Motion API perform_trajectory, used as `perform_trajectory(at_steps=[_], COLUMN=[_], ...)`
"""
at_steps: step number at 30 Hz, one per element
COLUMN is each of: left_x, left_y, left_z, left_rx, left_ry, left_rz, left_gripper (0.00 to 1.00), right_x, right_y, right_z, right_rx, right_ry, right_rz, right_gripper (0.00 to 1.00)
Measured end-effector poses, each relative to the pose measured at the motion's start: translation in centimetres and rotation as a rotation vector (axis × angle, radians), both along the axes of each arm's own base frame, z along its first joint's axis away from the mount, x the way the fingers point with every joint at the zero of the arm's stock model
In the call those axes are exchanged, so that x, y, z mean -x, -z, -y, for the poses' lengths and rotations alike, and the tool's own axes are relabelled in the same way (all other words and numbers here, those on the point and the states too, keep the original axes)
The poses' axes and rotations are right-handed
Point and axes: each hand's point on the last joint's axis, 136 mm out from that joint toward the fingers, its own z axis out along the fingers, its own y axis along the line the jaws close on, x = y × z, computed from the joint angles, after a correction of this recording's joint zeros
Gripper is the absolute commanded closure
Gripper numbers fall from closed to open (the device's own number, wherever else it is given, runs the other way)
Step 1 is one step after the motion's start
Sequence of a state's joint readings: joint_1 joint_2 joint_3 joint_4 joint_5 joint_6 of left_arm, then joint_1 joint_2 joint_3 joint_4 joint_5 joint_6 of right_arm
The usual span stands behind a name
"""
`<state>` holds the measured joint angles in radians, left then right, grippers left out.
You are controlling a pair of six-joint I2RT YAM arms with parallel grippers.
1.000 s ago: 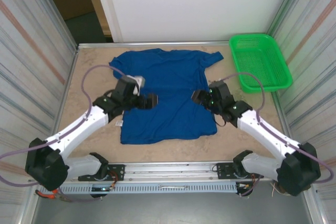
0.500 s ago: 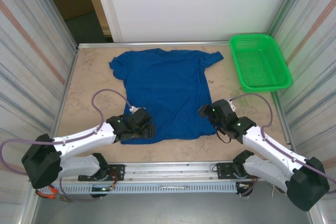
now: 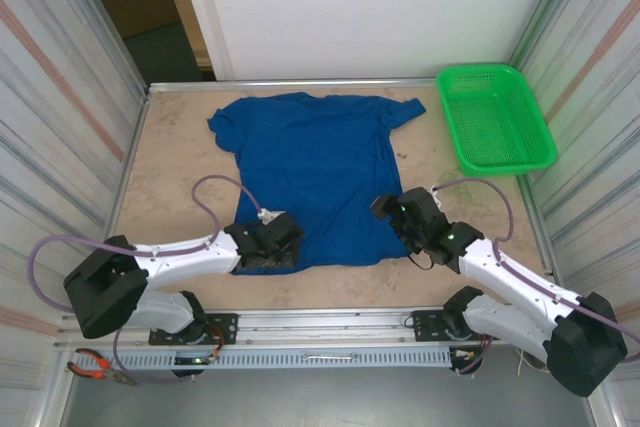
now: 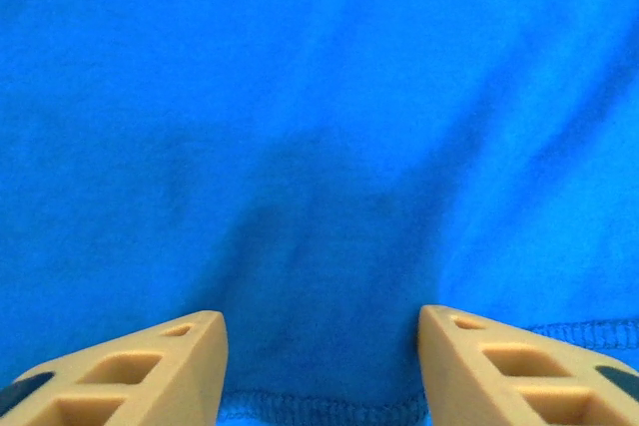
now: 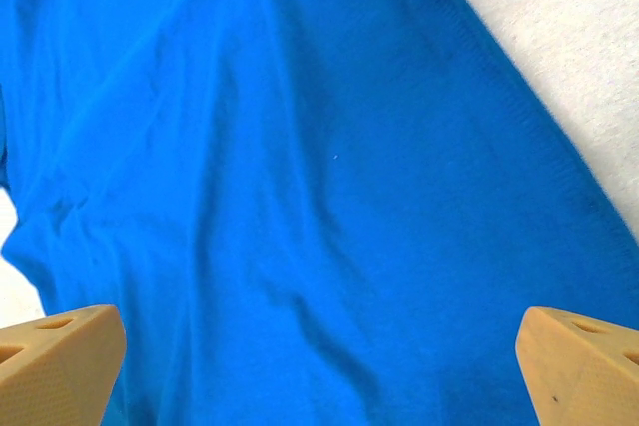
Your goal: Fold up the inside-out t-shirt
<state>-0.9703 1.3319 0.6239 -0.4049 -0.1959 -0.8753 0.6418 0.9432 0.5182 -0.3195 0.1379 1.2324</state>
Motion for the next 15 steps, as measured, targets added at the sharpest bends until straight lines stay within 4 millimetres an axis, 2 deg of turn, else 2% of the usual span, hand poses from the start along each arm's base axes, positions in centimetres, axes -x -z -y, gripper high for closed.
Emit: perform_trajectory(at_steps=[4, 5, 7, 9, 12, 15], left_x=[0.0, -0.1, -0.1, -0.1, 0.0, -0.2], left_y=[0.4, 0.4, 0.4, 0.4, 0.2, -1.0], left_z=[0.2, 0.2, 0.4, 0.6, 0.7, 0.9], left_rx=[-0.004, -0.004, 0.0, 0.007, 0.006, 0.024], left_ry=[0.007, 0.008, 0.013, 0.018, 0.023, 0.025], left_rz=[-0.004, -0.005, -0.002, 0.0, -0.002, 0.011], left_gripper=[0.57, 0.63, 0.83, 0.98, 1.0, 1.0], right_x=[0.5, 0.6, 0.8, 1.1, 1.5, 2.3], right_y=[-0.1, -0.1, -0.2, -0.2, -0.4, -0.3], right_z=[-0.9, -1.1, -1.6, -2.1, -3.0, -4.3], right_rx=[-0.019, -0.022, -0.032, -0.039, -0.053, -0.065], right_ry=[-0.02, -0.025, -0.036, -0.048, -0.071, -0.104], right_rz=[-0.004, -0.004, -0.005, -0.004, -0.002, -0.004], right_gripper=[0.01, 0.01, 0.01, 0.01, 0.01, 0.0])
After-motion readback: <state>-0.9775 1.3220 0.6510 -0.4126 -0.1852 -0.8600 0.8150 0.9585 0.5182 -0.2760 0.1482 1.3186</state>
